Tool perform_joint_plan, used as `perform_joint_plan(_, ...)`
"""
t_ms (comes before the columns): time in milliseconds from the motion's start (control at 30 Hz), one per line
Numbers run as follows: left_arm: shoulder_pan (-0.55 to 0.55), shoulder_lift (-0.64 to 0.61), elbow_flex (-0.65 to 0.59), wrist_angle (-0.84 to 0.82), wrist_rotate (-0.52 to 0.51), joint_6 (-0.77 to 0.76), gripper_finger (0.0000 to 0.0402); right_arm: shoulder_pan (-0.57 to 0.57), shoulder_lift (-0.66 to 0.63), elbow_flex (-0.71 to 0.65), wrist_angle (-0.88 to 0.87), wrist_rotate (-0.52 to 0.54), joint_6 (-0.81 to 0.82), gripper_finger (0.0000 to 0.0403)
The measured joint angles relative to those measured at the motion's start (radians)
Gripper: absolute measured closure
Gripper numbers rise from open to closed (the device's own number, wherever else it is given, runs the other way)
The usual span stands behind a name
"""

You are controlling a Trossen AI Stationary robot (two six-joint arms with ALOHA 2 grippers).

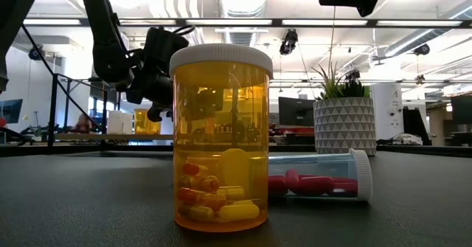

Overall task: Pick and place medicine bottles onto shelf by color
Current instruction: Put the top pink pill bottle on the shelf aligned with the other pink pill bottle, then put the right blue pill bottle on the shelf aligned with the other blue pill bottle

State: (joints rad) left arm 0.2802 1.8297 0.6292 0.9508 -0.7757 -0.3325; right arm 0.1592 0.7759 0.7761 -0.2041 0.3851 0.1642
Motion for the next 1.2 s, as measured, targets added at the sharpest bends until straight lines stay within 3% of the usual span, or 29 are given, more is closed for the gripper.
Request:
perform_joint_plan(533,-0.008,-0.139,-0.001,-0.058,0.037,0.088,0.0199,0.000,0.000,0.000,0.000,0.000,0.000,0.0186)
perform_joint_plan(767,-0.019,-0.289,0.014,-0.053,0.090,0.289,0.0198,0.000,0.000,0.000,0.000,0.000,0.000,0.0186)
perform_joint_plan(1000,-0.047,-0.468,0.031,-0.054,0.215,0.288,0.0198,0.000,0.000,0.000,0.000,0.000,0.000,0.0186)
perform_joint_plan(1200,-0.112,-0.558,0.052,-0.054,0.229,0.287,0.0198,0.000,0.000,0.000,0.000,0.000,0.000,0.0186)
